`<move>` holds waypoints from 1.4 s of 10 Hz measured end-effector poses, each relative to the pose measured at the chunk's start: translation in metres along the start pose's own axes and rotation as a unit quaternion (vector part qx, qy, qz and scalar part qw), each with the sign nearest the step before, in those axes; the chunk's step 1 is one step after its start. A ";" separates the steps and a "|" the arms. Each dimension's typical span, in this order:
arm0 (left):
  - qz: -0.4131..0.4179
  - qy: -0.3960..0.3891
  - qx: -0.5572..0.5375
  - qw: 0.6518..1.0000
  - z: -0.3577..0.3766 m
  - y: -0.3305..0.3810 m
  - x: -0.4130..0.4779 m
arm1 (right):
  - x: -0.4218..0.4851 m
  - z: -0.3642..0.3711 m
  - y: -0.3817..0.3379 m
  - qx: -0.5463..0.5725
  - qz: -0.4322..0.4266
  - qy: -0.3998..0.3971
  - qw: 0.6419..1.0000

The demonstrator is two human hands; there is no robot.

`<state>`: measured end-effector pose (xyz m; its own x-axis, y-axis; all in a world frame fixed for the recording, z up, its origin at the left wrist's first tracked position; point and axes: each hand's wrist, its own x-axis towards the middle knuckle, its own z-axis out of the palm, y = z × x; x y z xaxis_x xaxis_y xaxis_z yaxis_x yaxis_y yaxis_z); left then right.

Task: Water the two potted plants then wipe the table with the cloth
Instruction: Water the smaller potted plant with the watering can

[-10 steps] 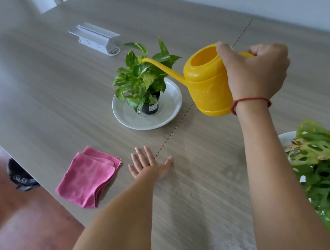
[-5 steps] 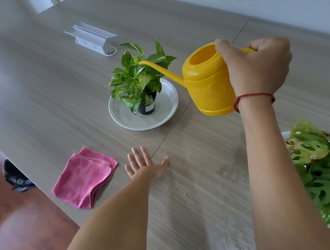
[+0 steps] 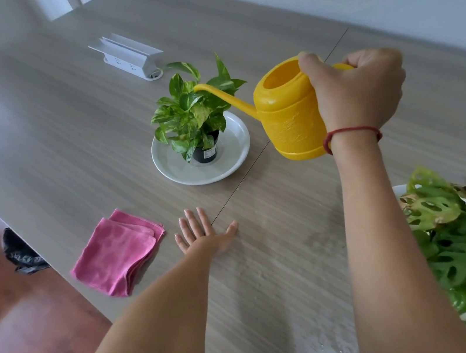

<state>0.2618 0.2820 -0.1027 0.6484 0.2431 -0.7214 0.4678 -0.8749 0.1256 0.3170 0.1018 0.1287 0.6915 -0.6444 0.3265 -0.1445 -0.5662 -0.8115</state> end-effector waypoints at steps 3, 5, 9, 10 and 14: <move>-0.002 0.000 0.005 1.000 0.000 0.001 0.000 | 0.002 -0.015 0.005 -0.014 0.012 0.001 1.000; -0.001 -0.001 0.005 1.000 0.001 0.000 0.000 | 0.010 -0.016 0.006 -0.007 0.009 0.021 1.000; 0.000 0.002 0.003 1.000 0.001 0.000 0.000 | 0.002 -0.009 -0.004 -0.007 -0.008 -0.010 1.000; 0.000 -0.002 0.004 1.000 0.000 0.000 0.000 | 0.002 -0.009 -0.001 -0.010 -0.016 -0.008 1.000; 0.001 0.006 0.001 1.000 0.001 0.001 -0.002 | 0.006 -0.020 0.006 -0.020 -0.007 0.017 1.000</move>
<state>0.2600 0.2802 -0.1019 0.6567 0.2472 -0.7125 0.4655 -0.8762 0.1251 0.3066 0.0846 0.1356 0.6697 -0.6532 0.3533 -0.1642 -0.5943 -0.7873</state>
